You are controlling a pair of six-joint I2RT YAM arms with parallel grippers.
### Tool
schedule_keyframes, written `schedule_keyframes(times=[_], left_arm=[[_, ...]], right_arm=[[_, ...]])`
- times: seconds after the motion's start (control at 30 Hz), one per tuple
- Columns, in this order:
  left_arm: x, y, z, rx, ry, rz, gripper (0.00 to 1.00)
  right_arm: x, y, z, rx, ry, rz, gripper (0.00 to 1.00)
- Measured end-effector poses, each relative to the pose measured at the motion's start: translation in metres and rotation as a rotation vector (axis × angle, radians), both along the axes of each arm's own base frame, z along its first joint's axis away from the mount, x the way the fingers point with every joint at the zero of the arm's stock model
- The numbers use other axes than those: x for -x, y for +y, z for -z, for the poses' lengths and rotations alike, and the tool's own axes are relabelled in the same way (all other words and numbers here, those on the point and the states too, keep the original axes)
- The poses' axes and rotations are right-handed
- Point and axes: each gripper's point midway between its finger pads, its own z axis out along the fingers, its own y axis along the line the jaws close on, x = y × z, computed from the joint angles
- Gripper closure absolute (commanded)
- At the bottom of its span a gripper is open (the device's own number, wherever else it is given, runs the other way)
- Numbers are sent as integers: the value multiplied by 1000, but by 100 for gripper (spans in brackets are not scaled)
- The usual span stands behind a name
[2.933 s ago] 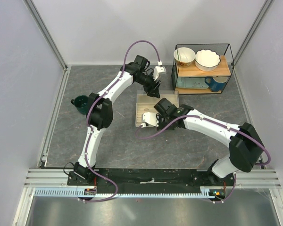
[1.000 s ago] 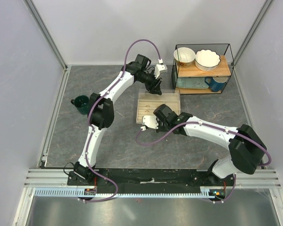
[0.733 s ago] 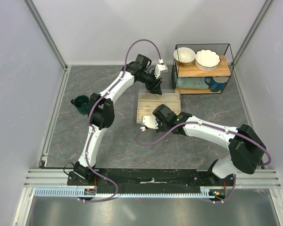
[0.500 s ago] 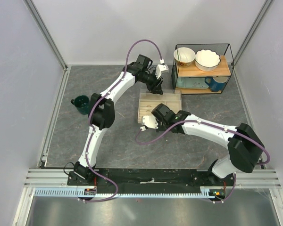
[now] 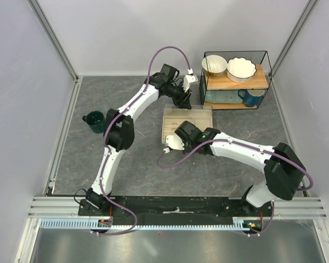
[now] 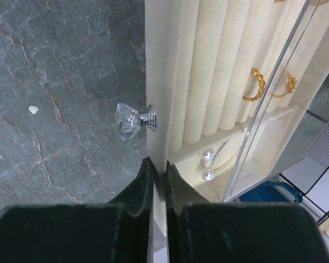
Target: Organize the mixed jewelry
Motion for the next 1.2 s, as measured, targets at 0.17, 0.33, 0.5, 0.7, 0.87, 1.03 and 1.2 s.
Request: schedule_keyframes(times=[0.17,0.33,0.5,0.7,0.87,1.03,1.2], left_arm=[[-1,-1,0,-2,-1,-7,57],[-1,-2,0,0,5,-13,57],[-1,-2,-1,3,13,-22,57],[-3,-5,-2,7,0,-28,57],[-4,-6,-1,11,-8,-27,57],[-4,-9,-1,9,-16,-27,58],[-3,-12,-1,7,-26,-26,59]], right_arm=[[-1,0,0,17,-23,0,100],[-2,-1,5,30,-64,6,100],[-3,-1,8,37,-113,21,100],[-6,3,7,20,-157,50,100],[-6,4,7,10,-156,67,100],[-7,7,4,2,-147,82,100],[-8,10,1,-7,-139,98,100]])
